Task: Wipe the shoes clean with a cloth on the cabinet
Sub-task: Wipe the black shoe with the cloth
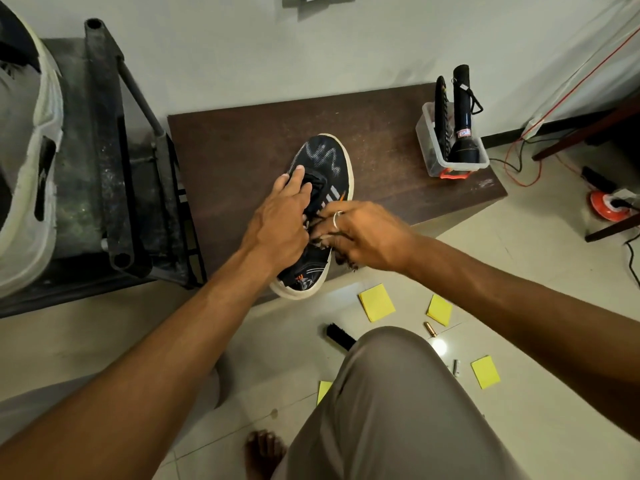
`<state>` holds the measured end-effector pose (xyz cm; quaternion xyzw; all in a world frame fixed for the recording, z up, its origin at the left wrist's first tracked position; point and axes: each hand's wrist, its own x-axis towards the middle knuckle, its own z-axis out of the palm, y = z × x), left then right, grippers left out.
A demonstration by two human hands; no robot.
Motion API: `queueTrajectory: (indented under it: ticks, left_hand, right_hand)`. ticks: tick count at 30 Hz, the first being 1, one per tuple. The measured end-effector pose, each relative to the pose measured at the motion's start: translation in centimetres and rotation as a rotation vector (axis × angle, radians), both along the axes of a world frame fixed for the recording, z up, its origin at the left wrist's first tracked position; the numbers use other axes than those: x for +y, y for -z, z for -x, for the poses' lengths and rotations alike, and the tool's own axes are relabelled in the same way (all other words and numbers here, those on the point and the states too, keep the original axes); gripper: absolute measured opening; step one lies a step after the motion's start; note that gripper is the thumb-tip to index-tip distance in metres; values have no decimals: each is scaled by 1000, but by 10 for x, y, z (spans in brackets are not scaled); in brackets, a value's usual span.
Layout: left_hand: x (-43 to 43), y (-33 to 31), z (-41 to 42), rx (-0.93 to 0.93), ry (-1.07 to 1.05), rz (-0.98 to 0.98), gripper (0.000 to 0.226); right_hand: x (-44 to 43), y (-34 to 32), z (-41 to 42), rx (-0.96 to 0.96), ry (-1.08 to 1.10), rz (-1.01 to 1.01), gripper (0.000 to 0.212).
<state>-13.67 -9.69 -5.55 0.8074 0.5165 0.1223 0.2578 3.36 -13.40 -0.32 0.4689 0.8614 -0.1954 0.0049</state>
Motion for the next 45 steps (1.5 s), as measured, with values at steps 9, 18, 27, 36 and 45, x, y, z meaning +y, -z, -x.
queueTrajectory:
  ticks: [9, 18, 27, 36, 45]
  left_hand:
    - [-2, -3, -6, 129, 19, -57, 71]
    - [-2, -4, -1, 85, 31, -24, 71]
    - [-2, -5, -2, 55, 12, 13, 71]
    - [-3, -5, -2, 40, 4, 35, 71]
    - [-3, -3, -1, 24, 10, 31, 67]
  right_hand:
    - [-4, 2, 0, 10, -45, 18, 19]
    - [-1, 7, 3, 8, -9, 37, 19]
    - [4, 4, 3, -50, -4, 49, 18]
    - [2, 4, 5, -25, -14, 92, 15]
    - [-23, 10, 6, 121, 88, 41, 17]
